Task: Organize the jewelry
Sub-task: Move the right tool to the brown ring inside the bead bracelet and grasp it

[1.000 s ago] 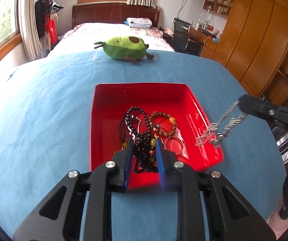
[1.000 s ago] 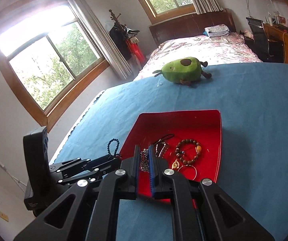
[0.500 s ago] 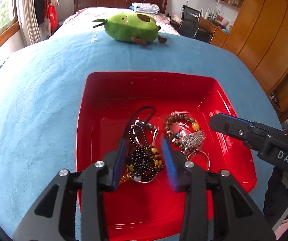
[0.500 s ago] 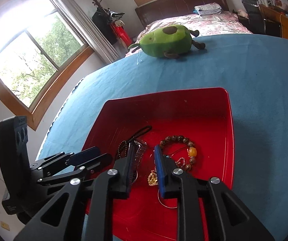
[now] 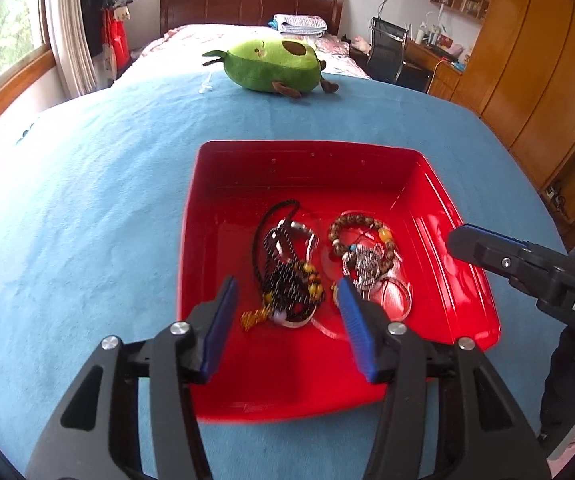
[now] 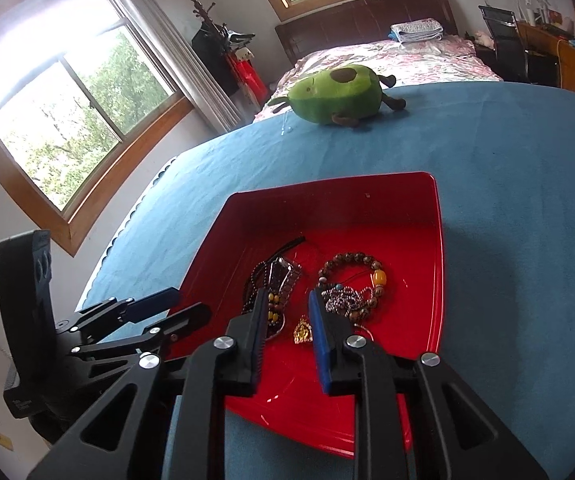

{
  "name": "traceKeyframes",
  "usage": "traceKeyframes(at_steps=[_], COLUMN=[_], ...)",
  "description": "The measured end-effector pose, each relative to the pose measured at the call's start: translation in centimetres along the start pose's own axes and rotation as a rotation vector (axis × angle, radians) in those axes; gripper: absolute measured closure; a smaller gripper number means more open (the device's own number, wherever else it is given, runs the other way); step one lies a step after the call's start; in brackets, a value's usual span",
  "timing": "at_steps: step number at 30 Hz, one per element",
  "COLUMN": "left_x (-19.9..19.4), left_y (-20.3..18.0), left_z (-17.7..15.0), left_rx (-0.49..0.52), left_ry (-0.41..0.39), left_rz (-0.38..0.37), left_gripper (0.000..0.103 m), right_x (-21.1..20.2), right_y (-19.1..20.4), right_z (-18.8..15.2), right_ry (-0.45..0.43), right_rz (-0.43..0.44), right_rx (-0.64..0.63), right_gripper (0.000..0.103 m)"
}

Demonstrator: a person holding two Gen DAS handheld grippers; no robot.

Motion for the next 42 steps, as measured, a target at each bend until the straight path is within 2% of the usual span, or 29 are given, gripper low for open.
traceKeyframes(at_steps=[3,6,10,17,23,31,42], left_x=[-1.8,-3.3,-4.8,-6.6,-7.1,-7.5,-8.4], left_y=[0.5,1.0,1.9,2.4,1.5,1.9,3.3], left_z=[-1.7,-3.8,-8.1,-14.5,-18.4,-21.7,-22.7], left_rx=[0.007,0.017,0.020,0.017,0.022,-0.018,-0.048], left_ry=[-0.019,-0.023,0.011,0.062,0.099,0.117,0.106], left_rz=[0.031,0.071,0.103,0.114,0.116,0.119,0.127], left_gripper=[0.041,0.038,0.038,0.038,0.038,0.034,0.032], right_x=[-1.3,-2.6,-3.7,-4.5,-4.7,-4.0,-2.6], right_y=[0.6,0.9,1.3,2.6,5.0,6.4,7.1], right_z=[-1.7,-4.1,-8.6,-16.6,-20.8,-23.2,-23.8], right_ry=[0.013,0.034,0.081,0.195,0.260,0.308,0.324], right_rz=[-0.004,-0.010,-0.038,-0.023,0.012,0.007,-0.050], right_rx=[-0.017,-0.030,-0.045,-0.043,-0.060,-0.069,-0.080], right_gripper=[0.081,0.081,0.081,0.081,0.081,0.081,0.081])
Point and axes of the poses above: each gripper's, at about its wrist camera, not at the fingertips, and x roughly the way its jaws point, y to its left, z to its top, the point moved 3 cm from there along x, roughly the way its jaws point
